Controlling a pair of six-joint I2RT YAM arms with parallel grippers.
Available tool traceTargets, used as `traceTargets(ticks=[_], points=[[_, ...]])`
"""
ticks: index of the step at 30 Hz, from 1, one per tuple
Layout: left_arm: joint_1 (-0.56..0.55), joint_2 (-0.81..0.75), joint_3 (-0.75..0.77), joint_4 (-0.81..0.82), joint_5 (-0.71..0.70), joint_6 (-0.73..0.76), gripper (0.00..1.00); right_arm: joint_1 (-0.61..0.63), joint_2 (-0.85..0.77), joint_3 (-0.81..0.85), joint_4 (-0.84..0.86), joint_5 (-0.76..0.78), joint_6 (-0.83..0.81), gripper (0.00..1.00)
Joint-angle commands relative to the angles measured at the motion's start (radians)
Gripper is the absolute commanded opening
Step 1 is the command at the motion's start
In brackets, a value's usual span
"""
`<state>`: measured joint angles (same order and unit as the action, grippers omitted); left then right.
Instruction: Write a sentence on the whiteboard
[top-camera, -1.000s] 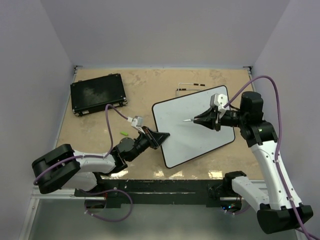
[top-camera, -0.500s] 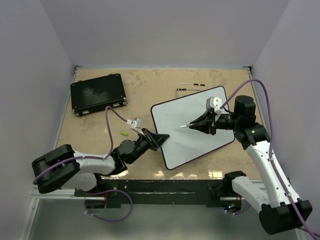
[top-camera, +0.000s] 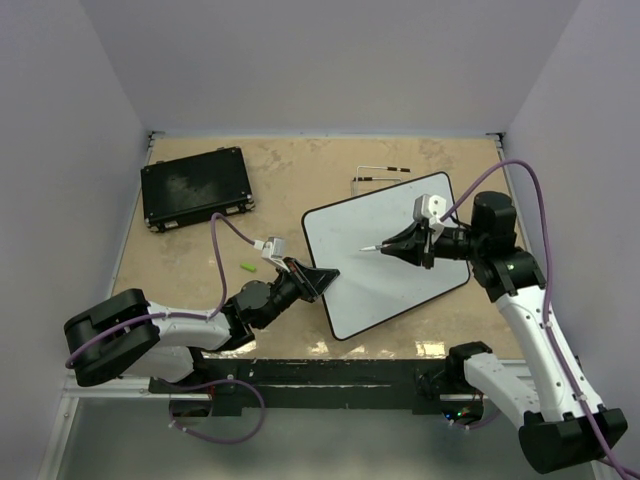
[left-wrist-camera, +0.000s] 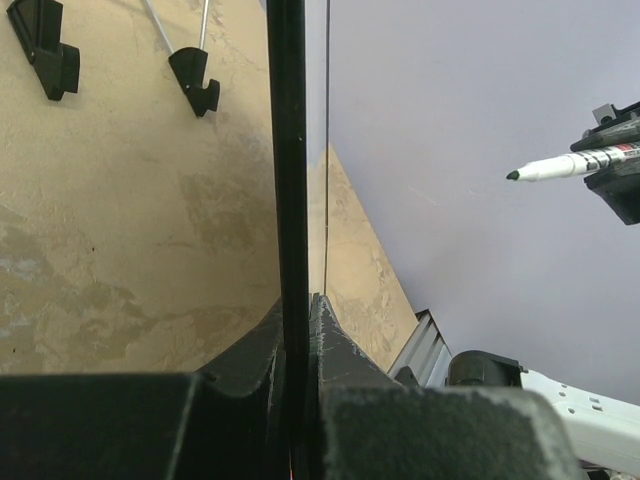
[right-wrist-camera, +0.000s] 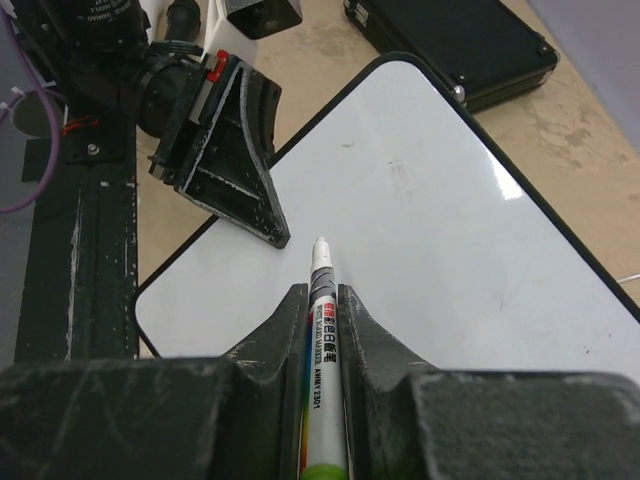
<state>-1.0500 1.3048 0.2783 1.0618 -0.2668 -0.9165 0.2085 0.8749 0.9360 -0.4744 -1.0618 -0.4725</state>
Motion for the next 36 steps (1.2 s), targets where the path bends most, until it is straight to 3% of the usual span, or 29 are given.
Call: traceTargets(ticks=[1, 7, 25, 36], points=[[-0.012, -0.001, 0.004, 0.056, -0.015, 0.080, 0.00, 0.002, -0.014, 0.098, -0.047, 0.037, -0.048, 0.00], [-0.012, -0.009, 0.004, 0.056, -0.020, 0.097, 0.00, 0.003, -0.008, 0.152, -0.081, 0.040, -0.052, 0.00], [-0.012, -0.035, 0.007, 0.060, -0.008, 0.212, 0.00, 0.002, -0.027, 0.067, -0.095, -0.058, -0.107, 0.00], [-0.013, -0.030, 0.044, 0.012, 0.028, 0.274, 0.00, 0.003, -0.002, 0.144, -0.139, -0.061, -0.135, 0.00]])
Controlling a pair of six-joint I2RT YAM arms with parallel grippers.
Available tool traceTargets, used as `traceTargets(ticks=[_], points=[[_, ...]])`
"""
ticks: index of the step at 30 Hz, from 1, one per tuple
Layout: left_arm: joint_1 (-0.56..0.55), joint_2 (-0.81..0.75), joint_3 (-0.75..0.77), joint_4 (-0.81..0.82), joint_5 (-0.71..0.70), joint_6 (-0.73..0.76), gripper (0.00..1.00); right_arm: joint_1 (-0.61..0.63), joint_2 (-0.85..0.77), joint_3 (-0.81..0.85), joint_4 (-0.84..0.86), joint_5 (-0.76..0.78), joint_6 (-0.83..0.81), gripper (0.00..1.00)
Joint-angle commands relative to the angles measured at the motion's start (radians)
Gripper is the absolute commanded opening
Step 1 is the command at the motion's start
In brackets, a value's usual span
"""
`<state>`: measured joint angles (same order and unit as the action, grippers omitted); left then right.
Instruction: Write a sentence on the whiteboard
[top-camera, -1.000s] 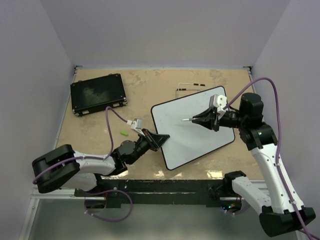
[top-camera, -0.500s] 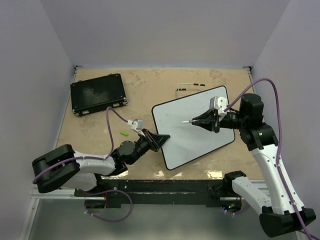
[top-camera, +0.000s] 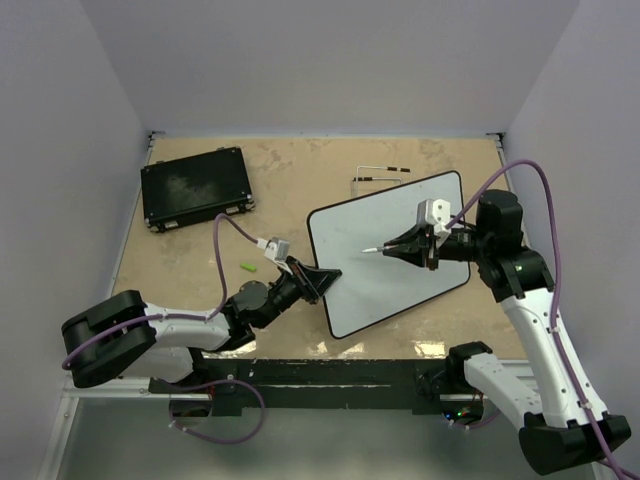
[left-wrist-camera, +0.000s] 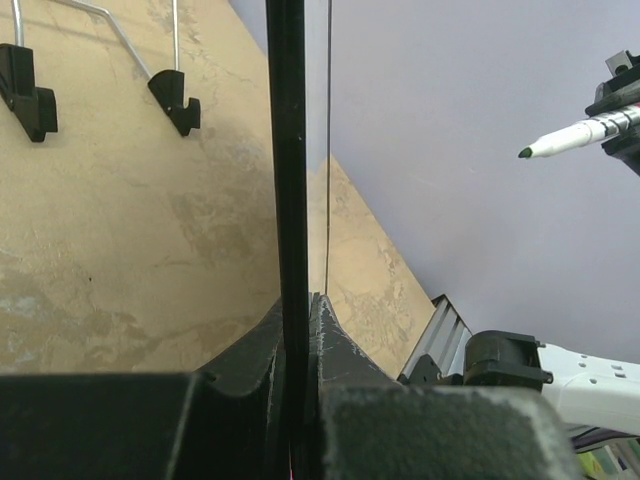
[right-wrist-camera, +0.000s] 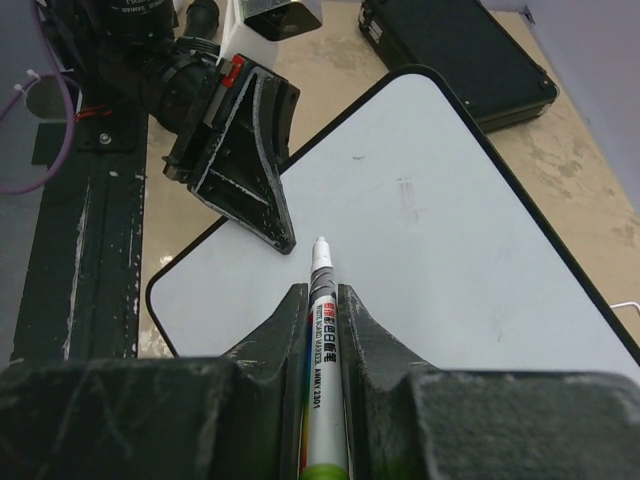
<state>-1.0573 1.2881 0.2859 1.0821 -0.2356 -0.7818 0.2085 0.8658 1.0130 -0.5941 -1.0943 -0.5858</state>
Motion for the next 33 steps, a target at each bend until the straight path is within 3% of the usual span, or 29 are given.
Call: traceTargets(ticks=[1, 19, 33], points=[[-0.006, -0.013, 0.038, -0.010, -0.001, 0.141, 0.00, 0.003, 0.010, 0.068, -0.021, -0.036, -0.022, 0.00], [-0.009, 0.017, 0.047, -0.025, 0.032, 0.222, 0.00, 0.003, -0.024, 0.018, -0.029, -0.064, -0.031, 0.00], [-0.018, 0.059, 0.058, 0.024, 0.027, 0.170, 0.00, -0.003, -0.053, -0.056, 0.065, -0.006, 0.060, 0.00]])
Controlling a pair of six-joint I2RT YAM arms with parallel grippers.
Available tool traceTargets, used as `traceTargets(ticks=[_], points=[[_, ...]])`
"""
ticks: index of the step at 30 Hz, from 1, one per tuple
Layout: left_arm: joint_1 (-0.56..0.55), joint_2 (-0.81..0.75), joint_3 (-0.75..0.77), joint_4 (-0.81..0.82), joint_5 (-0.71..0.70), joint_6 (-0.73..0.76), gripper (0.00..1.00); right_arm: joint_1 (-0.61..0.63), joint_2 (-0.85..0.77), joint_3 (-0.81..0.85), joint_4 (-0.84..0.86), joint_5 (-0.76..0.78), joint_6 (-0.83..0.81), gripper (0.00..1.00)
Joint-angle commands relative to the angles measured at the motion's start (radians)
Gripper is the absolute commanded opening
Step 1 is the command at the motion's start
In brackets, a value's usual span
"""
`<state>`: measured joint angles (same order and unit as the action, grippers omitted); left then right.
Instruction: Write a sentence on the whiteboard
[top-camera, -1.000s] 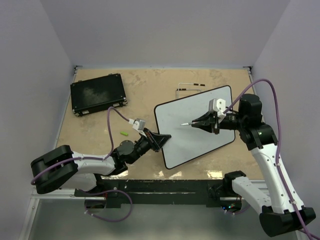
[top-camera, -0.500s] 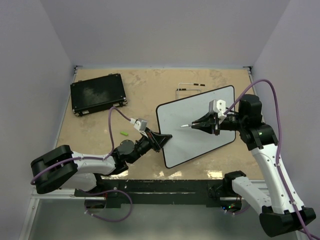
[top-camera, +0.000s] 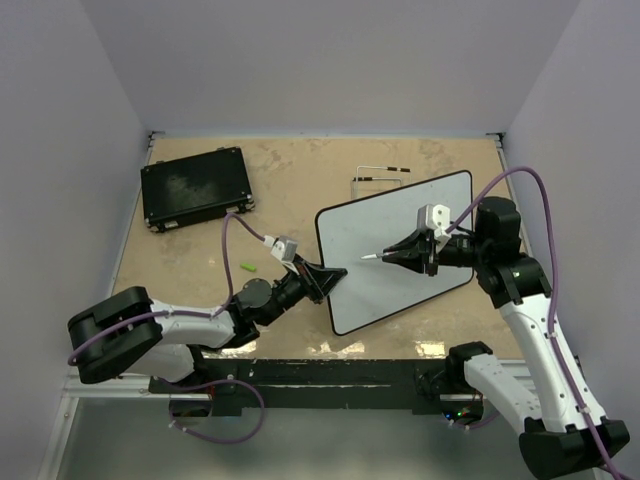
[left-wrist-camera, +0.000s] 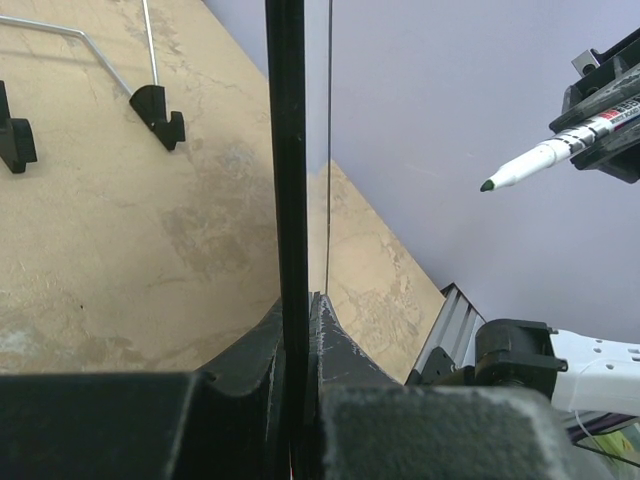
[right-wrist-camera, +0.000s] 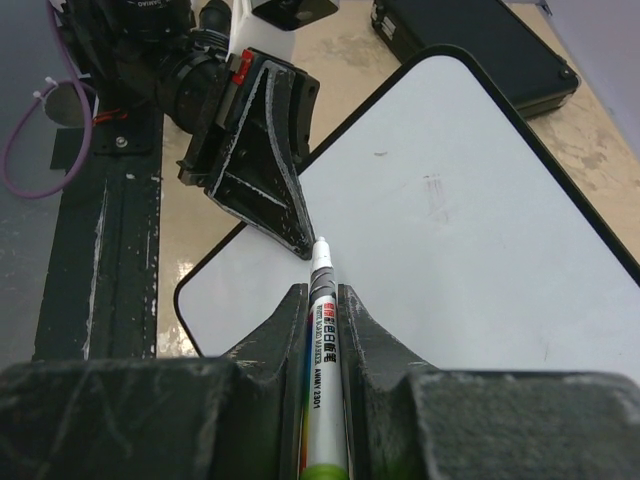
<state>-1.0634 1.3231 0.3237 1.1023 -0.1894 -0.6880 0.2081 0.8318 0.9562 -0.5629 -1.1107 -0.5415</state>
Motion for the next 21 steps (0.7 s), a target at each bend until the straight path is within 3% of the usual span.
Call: traceTargets(ticks=[1, 11, 21], points=[[-0.013, 0.031, 0.020, 0.011, -0.027, 0.067, 0.00, -0.004, -0.019, 0.006, 0.031, 0.011, 0.014, 0.00], [-0.032, 0.090, 0.035, 0.062, -0.070, 0.030, 0.00, -0.016, -0.010, 0.069, -0.012, 0.009, -0.014, 0.00], [-0.033, 0.102, 0.046, 0.071, -0.059, 0.022, 0.00, -0.018, -0.019, 0.003, 0.104, 0.114, 0.098, 0.00]])
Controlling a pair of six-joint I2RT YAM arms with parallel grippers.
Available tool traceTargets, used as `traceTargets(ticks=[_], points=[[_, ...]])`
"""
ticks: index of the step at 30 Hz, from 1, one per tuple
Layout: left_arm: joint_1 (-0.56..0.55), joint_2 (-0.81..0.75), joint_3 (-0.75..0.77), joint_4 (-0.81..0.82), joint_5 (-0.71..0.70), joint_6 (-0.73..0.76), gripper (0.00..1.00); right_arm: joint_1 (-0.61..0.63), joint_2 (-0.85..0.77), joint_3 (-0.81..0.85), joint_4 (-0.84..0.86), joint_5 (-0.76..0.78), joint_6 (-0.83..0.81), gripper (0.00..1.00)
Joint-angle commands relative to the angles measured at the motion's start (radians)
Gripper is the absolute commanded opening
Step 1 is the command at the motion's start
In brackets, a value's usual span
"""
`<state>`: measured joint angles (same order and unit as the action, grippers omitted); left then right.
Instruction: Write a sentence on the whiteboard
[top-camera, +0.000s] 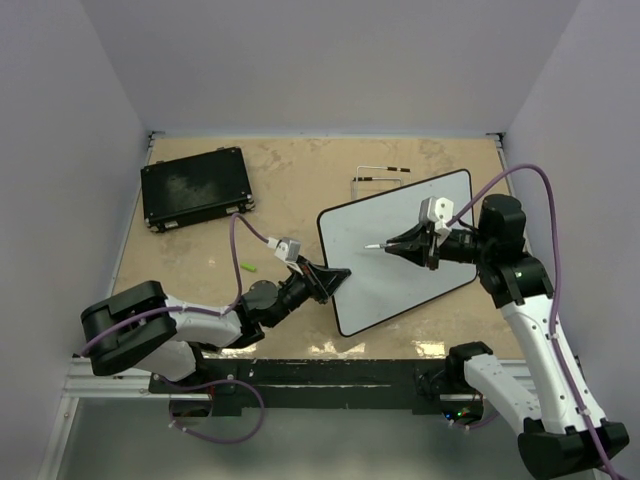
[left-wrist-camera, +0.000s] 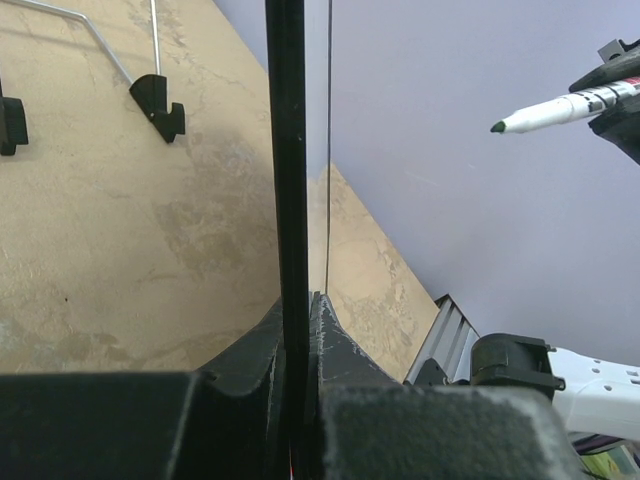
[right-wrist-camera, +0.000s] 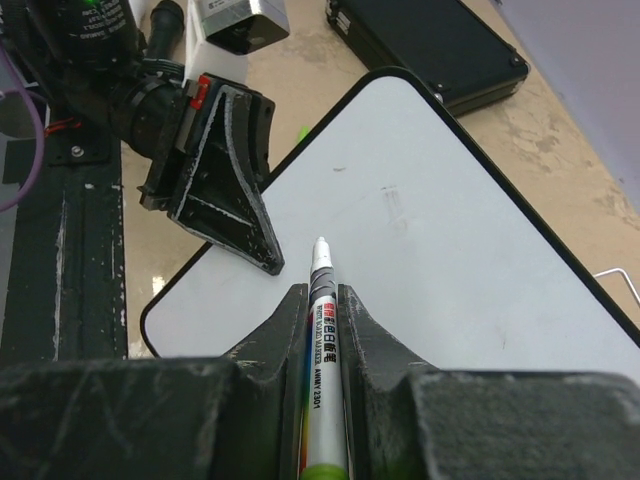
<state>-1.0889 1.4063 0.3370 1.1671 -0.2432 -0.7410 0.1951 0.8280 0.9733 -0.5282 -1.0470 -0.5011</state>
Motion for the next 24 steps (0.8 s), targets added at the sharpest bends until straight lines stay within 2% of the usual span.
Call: traceTargets(ticks=[1, 7, 24], points=[[-0.008, 0.020, 0.033, 0.008, -0.001, 0.069, 0.00, -0.005, -0.013, -0.018, 0.091, 0.064, 0.065, 0.00], [-0.008, 0.013, 0.036, 0.020, 0.007, 0.022, 0.00, -0.005, 0.031, -0.028, 0.158, 0.056, 0.101, 0.00], [-0.009, 0.039, 0.043, 0.032, 0.002, -0.043, 0.00, -0.005, 0.036, -0.082, 0.183, 0.033, 0.072, 0.00]])
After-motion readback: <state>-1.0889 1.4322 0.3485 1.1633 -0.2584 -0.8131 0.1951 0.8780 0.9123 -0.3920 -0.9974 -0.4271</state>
